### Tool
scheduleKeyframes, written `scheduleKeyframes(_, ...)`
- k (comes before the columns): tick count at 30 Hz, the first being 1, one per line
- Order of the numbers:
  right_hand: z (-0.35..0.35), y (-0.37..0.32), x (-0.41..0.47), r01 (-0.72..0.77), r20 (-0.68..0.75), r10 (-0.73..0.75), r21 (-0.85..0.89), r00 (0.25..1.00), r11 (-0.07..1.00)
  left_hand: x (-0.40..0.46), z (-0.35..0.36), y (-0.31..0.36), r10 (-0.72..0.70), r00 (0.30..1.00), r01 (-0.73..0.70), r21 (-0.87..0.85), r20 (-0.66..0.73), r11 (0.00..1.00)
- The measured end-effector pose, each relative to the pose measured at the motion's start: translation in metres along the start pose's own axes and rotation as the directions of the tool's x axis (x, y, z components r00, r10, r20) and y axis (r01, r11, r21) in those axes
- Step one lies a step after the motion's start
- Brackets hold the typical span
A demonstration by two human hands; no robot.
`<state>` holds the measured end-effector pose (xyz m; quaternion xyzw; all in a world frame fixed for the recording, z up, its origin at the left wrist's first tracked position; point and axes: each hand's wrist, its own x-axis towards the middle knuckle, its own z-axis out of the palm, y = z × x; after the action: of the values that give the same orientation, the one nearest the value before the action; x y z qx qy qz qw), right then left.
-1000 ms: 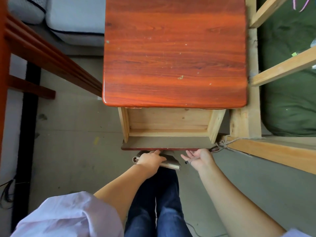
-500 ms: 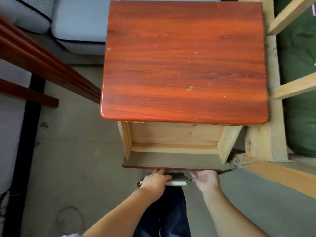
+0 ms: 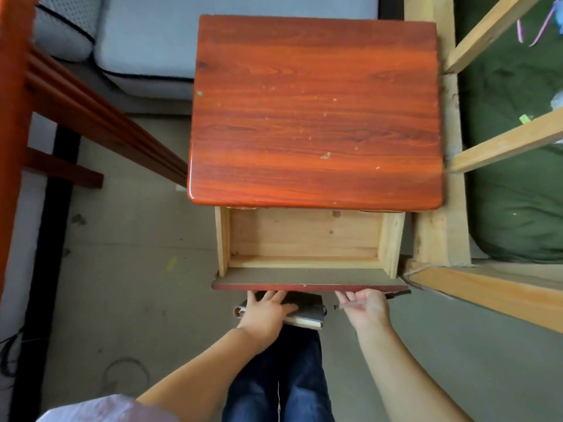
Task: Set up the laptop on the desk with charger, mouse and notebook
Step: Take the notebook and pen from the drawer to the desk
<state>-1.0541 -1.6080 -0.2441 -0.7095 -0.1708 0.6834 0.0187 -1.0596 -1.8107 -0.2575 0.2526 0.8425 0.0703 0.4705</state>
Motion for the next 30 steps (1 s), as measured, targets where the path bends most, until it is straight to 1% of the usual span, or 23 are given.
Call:
scheduleKeyframes(5,0.020,-0.010,-0.043,0.036,0.122,-0.037,0.010,0.992,0.999,-0.018,-0.049,0.001,0.041,0.995,-0.037,0.046,-0.096,0.998)
scheduleKeyframes(10,0.080,-0.037,-0.065,0.053,0.253,-0.066,0.058,0.965,0.997,-0.002,-0.122,-0.009,0.046,0.984,-0.022,0.140,-0.170,0.990)
scheduleKeyframes(14,0.119,-0.052,-0.062,0.033,0.272,-0.065,0.121,0.960,0.992,0.021,-0.157,-0.018,0.045,0.980,-0.006,0.199,-0.193,0.980)
scheduleKeyframes(16,0.121,-0.052,-0.060,0.017,0.265,-0.046,0.110,0.963,0.994,0.021,-0.159,-0.020,0.044,0.986,-0.010,0.206,-0.162,0.978)
scheduleKeyframes(18,0.113,-0.049,-0.061,0.040,0.278,-0.051,0.043,0.959,0.998,0.014,-0.156,-0.016,0.053,0.994,-0.037,0.167,-0.091,0.985)
scheduleKeyframes(19,0.109,-0.048,-0.064,0.064,0.287,-0.055,-0.021,0.956,0.998,0.009,-0.155,-0.014,0.052,0.997,-0.045,0.112,-0.060,0.993)
scheduleKeyframes(21,0.102,-0.048,-0.074,0.105,0.313,-0.044,-0.183,0.949,0.978,-0.006,-0.162,-0.007,0.059,0.998,-0.059,-0.037,-0.014,0.998)
scheduleKeyframes(22,0.099,-0.049,-0.083,0.133,0.328,-0.034,-0.285,0.944,0.949,-0.016,-0.169,-0.003,0.073,0.997,-0.073,-0.101,0.001,0.992)
scheduleKeyframes(23,0.096,-0.050,-0.095,0.176,0.349,-0.025,-0.409,0.937,0.896,-0.026,-0.177,0.000,0.095,0.995,-0.092,-0.152,0.014,0.984)
scheduleKeyframes(24,0.093,-0.052,-0.108,0.243,0.380,-0.023,-0.541,0.925,0.805,-0.038,-0.185,0.004,0.116,0.993,-0.109,-0.201,0.024,0.974)
scheduleKeyframes(25,0.091,-0.055,-0.125,0.340,0.431,-0.029,-0.666,0.902,0.664,-0.052,-0.194,0.008,0.130,0.991,-0.120,-0.248,0.021,0.961)
scheduleKeyframes(26,0.090,-0.057,-0.143,0.461,0.504,-0.033,-0.759,0.863,0.460,-0.066,-0.203,0.011,0.134,0.991,-0.127,-0.292,0.003,0.948)
scheduleKeyframes(27,0.090,-0.058,-0.160,0.586,0.596,-0.027,-0.780,0.803,0.219,-0.081,-0.212,0.013,0.135,0.991,-0.135,-0.333,-0.024,0.933)
scheduleKeyframes(28,0.091,-0.059,-0.176,0.693,0.693,-0.022,-0.721,0.721,0.005,-0.097,-0.220,0.013,0.135,0.989,-0.147,-0.380,-0.059,0.913)
scheduleKeyframes(29,0.093,-0.057,-0.190,0.771,0.780,-0.020,-0.622,0.626,-0.138,-0.113,-0.228,0.011,0.134,0.987,-0.162,-0.439,-0.093,0.884)
scheduleKeyframes(30,0.094,-0.055,-0.204,0.827,0.846,-0.009,-0.523,0.533,-0.205,-0.130,-0.234,0.006,0.129,0.984,-0.176,-0.512,-0.126,0.841)
